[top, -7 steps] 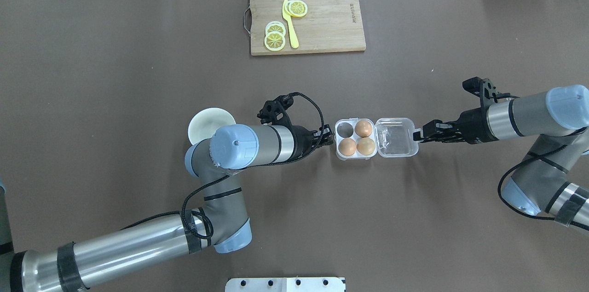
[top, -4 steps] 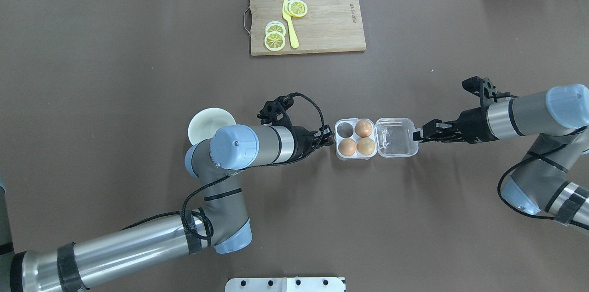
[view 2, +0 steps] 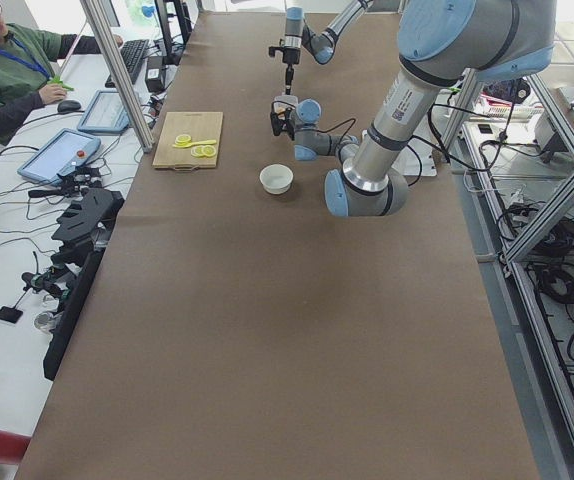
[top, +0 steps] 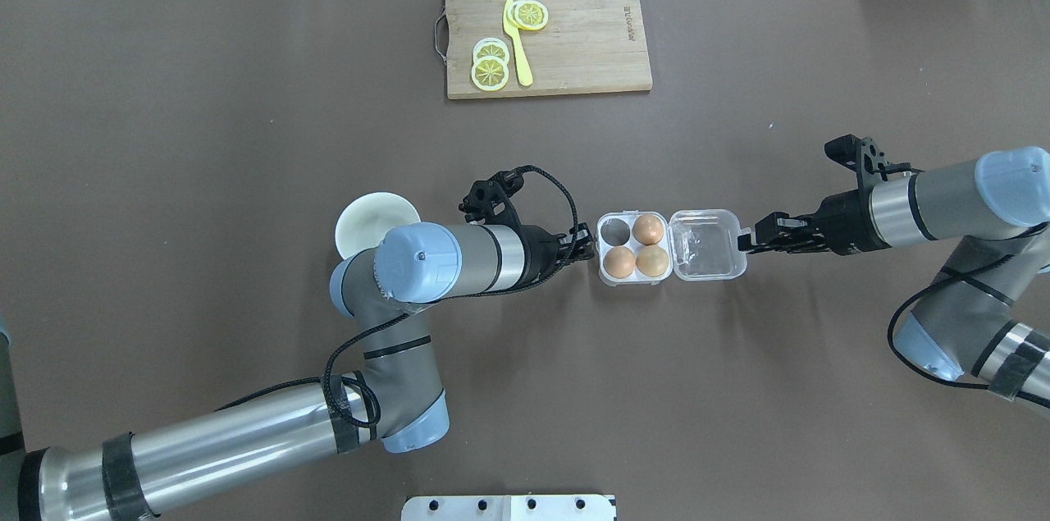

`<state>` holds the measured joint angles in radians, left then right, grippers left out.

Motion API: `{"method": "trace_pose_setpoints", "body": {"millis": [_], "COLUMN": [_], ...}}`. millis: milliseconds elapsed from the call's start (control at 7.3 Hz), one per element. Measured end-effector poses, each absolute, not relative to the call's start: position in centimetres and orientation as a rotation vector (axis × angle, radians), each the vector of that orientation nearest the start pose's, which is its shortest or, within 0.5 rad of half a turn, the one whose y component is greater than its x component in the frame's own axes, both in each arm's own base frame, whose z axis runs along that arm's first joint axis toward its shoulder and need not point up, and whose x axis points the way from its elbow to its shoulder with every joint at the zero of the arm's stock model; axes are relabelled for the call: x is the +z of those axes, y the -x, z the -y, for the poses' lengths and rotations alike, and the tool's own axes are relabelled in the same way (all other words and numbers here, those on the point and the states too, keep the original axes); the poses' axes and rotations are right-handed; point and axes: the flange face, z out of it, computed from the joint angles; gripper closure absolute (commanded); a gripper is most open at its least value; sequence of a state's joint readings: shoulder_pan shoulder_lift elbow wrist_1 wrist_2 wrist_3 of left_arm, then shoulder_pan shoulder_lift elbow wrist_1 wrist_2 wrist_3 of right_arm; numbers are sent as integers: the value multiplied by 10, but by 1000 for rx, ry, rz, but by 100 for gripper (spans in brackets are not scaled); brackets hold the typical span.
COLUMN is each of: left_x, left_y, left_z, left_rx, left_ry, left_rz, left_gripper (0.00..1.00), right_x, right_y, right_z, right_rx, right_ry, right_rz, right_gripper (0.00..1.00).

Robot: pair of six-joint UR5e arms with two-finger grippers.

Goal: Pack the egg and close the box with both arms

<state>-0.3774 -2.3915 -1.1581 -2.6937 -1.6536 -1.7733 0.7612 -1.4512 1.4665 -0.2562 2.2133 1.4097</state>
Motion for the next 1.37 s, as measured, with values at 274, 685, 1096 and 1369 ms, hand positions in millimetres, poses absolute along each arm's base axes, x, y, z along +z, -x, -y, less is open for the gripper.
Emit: {"method": "trace_pose_setpoints", "body": {"millis": [274,685,1096,1369], "left_x": [199,198,199,199], "left_y": [-673,-672,-672,-672], "left_z": [401,401,400,400], "left_rx": [-397,-396,-395,-395], "left_ry": [-69,-70,-69,-69], "left_rz": [-1547,-1553,-1552,-1552], "left_gripper": [100,100,100,100], "right_x": [500,496,490,486], "right_y": [342,338,336,333], "right_z": [430,432,432,432], "right_rx": [77,80,75,69], "right_ry": [-86,-92,-99,-99], "right_rz": [1378,1383,1394,1401], "right_gripper": [83,84,84,84]}}
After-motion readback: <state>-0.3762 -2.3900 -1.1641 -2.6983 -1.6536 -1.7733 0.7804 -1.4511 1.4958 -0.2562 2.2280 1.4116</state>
